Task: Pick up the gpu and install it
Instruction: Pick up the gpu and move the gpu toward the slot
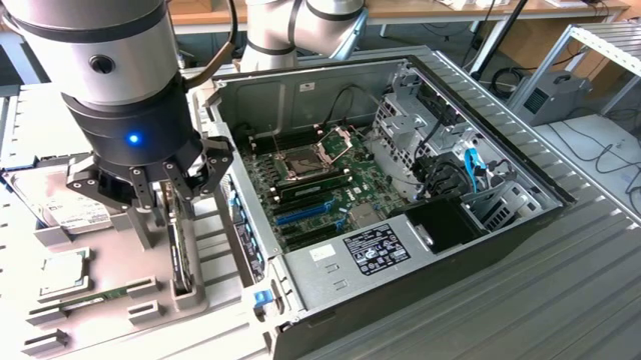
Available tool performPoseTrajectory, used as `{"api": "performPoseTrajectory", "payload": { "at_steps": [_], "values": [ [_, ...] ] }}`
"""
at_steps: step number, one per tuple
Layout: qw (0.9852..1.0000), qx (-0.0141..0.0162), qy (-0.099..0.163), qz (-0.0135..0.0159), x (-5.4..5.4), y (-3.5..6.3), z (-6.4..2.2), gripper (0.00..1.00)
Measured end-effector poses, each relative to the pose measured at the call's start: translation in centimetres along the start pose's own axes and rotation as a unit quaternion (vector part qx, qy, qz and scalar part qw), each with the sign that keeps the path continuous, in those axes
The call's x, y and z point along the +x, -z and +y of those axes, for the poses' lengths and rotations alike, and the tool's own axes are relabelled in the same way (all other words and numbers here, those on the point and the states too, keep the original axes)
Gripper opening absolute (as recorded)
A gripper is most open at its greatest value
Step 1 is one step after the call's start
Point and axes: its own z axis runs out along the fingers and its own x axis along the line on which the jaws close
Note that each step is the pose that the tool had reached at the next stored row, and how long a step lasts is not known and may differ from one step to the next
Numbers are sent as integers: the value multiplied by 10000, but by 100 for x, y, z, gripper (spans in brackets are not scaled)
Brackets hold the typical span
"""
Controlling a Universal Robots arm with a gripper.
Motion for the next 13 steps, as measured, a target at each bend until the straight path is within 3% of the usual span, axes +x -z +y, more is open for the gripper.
{"api": "performPoseTrajectory", "payload": {
  "at_steps": [13],
  "values": [
    [10000, 0, 0, 0, 5, -68, -2, 36]
  ]
}}
